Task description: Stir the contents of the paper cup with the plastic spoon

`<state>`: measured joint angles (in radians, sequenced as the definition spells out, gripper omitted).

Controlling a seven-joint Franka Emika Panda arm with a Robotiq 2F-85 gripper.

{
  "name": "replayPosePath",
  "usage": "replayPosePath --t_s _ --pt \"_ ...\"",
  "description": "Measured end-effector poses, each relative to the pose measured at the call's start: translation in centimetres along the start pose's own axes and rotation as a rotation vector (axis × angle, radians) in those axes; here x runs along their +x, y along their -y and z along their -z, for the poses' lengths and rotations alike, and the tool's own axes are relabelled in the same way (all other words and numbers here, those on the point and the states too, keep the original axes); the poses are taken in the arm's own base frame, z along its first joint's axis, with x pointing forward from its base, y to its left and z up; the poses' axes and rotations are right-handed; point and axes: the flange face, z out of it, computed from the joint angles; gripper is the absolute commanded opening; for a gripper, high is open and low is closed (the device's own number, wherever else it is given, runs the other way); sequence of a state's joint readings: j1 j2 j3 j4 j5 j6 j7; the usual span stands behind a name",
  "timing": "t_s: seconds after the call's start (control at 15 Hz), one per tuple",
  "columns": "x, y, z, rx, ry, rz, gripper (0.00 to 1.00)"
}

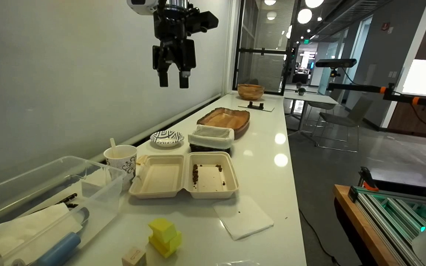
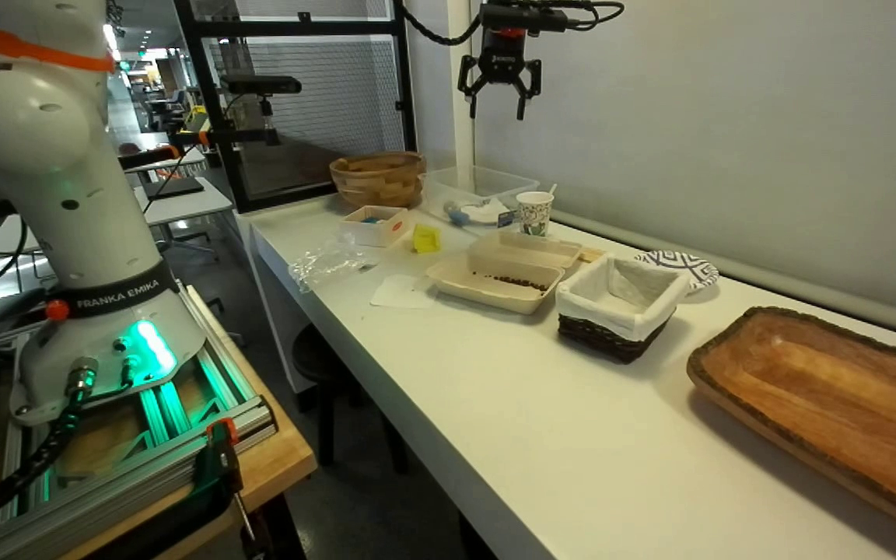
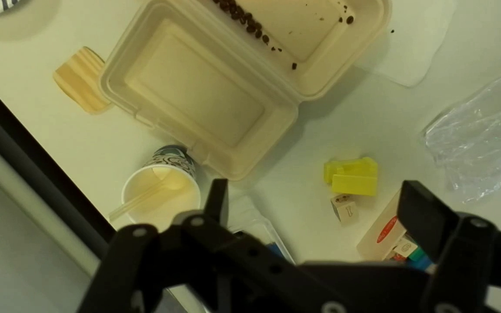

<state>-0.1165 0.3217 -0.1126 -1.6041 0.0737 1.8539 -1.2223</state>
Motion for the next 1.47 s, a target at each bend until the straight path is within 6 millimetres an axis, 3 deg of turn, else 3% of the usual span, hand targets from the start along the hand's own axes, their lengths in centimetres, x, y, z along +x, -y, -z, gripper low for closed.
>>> replayPosePath --t_s 0.4,0.6,1.47 --pt "0.1 -0.2 -0.3 0.0 0.0 0.006 1.0" --pt "1.0 -1.3 -1.9 0.006 0.01 0.075 1.0" --pt "6.3 -10.8 -10.0 -0.107 -0.02 0.186 1.0"
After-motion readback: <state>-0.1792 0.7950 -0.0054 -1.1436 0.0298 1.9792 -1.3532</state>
